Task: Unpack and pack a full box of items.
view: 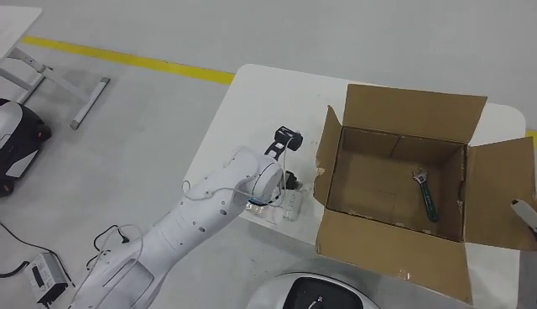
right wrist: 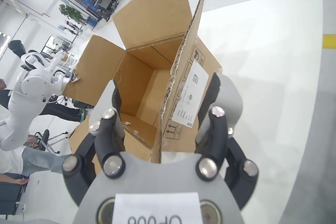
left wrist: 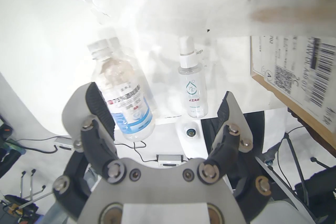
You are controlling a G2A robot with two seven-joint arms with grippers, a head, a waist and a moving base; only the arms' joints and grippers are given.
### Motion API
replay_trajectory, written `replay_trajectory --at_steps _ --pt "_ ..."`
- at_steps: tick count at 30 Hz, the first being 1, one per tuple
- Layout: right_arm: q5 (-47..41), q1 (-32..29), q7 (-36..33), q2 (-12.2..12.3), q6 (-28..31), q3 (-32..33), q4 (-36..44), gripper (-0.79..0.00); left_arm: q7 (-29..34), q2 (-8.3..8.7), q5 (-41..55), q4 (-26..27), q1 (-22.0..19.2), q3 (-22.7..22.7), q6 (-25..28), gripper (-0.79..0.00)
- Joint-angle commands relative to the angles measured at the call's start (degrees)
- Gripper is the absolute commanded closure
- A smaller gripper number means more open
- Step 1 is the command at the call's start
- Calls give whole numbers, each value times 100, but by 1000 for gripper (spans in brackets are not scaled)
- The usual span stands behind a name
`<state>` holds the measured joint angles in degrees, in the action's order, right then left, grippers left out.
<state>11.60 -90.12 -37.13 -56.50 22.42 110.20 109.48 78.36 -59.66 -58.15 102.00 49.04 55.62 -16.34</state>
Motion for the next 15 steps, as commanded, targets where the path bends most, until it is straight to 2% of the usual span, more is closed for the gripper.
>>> replay_trajectory --at_steps 1,4,5,6,7,8,11,15 --pt "54 -32 113 2 44 110 110 -785 105 53 -151 382 106 241 14 -785" --pt "141 -104 278 3 128 301 385 -782 213 128 -336 874 234 638 88 -785" --pt "199 -125 330 5 169 372 514 -745 239 152 -432 1042 272 768 123 -785" --pt "281 -148 387 6 218 436 643 -665 275 175 -526 1192 311 892 177 -785" --pt "372 -176 429 6 261 484 771 -542 302 196 -606 1341 341 1022 219 -785" --pt "470 -201 471 6 288 524 905 -342 320 215 -686 1480 368 1145 266 -785" --pt "883 -267 516 10 378 562 1340 0 335 263 -996 1828 419 1452 454 -785" --pt "1593 -289 515 17 392 331 1743 0 298 286 -1261 2099 466 1687 567 -785"
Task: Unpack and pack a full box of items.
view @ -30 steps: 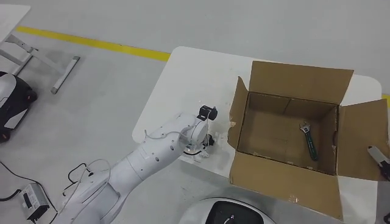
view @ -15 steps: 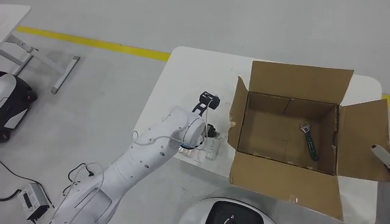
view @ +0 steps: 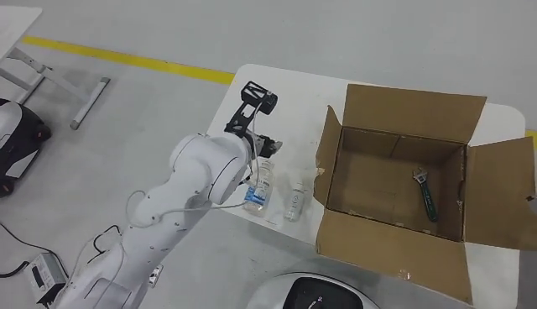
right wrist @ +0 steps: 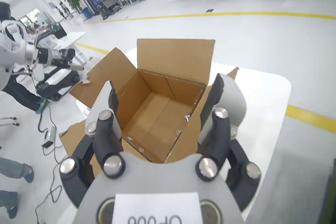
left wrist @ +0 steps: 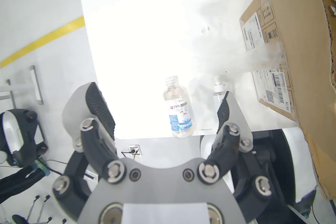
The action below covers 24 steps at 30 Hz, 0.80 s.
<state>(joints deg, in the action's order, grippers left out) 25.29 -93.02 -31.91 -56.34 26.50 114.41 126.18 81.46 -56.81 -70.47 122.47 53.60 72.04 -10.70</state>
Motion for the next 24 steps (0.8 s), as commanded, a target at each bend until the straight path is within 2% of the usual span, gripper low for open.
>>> replay_trajectory --at_steps 1,8,20,24 --pt "460 11 -59 6 -21 -205 139 0 -26 -1 -33 88 17 82 12 -785" --pt "1681 246 -87 9 -253 -1166 -17 0 -137 -24 -46 186 53 178 -15 -785" --pt "1681 246 -87 9 -253 -1166 -17 0 -137 -24 -46 186 53 178 -15 -785" --pt "2259 398 -197 24 -276 -1368 165 0 -137 -24 -46 186 53 178 -15 -785"
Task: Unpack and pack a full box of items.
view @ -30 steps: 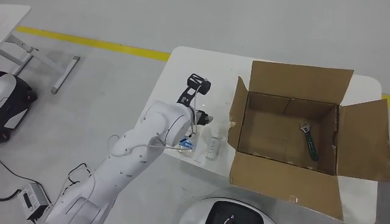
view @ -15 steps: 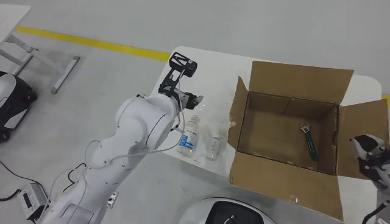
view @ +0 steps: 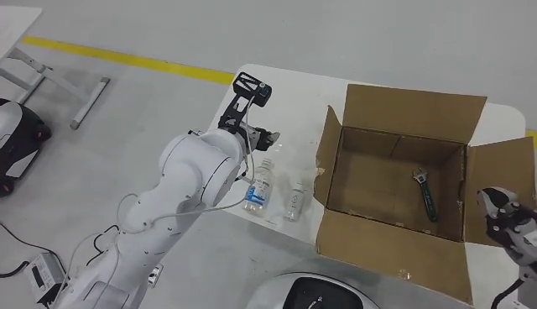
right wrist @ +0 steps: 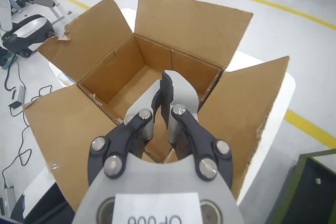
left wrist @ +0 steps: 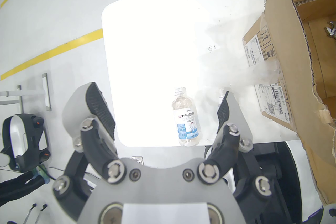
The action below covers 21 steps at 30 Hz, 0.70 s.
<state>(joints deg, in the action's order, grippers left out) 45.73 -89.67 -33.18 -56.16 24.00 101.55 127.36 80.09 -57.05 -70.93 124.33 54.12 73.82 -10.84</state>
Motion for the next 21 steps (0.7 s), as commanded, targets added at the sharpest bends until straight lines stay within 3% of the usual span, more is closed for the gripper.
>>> replay_trajectory --at_steps 1,5,11,21 --pt "416 139 -173 10 -86 -184 62 0 0 0 0 0 0 0 0 -785" --pt "1471 646 -772 29 -239 -864 12 0 0 0 0 0 0 0 0 -785" --pt "2275 1562 -1372 -42 -591 -2084 -601 0 0 0 0 0 0 0 0 -785" --pt "2275 1562 -1372 -42 -591 -2084 -601 0 0 0 0 0 0 0 0 -785"
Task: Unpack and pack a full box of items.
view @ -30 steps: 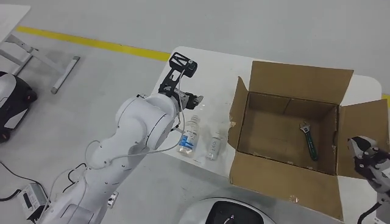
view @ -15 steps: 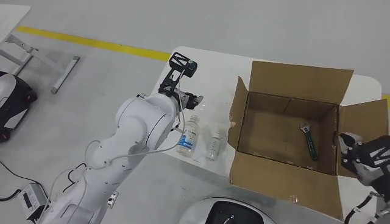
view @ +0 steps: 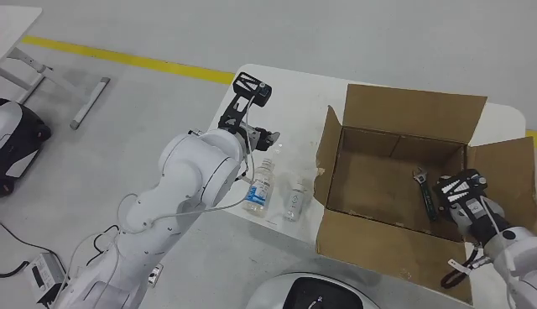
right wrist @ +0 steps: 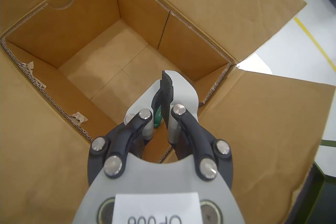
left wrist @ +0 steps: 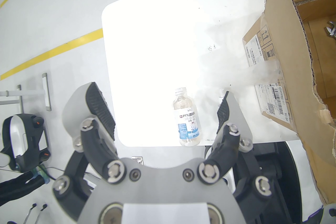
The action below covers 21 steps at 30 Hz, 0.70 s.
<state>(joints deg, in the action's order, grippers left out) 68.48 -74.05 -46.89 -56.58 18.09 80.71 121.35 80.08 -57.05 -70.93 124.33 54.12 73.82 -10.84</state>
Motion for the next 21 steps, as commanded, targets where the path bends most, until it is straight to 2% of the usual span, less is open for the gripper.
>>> replay_trajectory --at_steps 1,7,14,21 --pt "0 0 0 0 0 0 0 0 0 0 0 0 0 0 0 -785" --pt "575 158 90 -25 -42 -308 -128 0 0 0 0 0 0 0 0 -785" --pt "1107 772 -587 -146 -447 -1052 -510 0 0 0 0 0 0 0 0 -785" --pt "1107 796 -602 -152 -465 -1073 -516 0 0 0 0 0 0 0 0 -785"
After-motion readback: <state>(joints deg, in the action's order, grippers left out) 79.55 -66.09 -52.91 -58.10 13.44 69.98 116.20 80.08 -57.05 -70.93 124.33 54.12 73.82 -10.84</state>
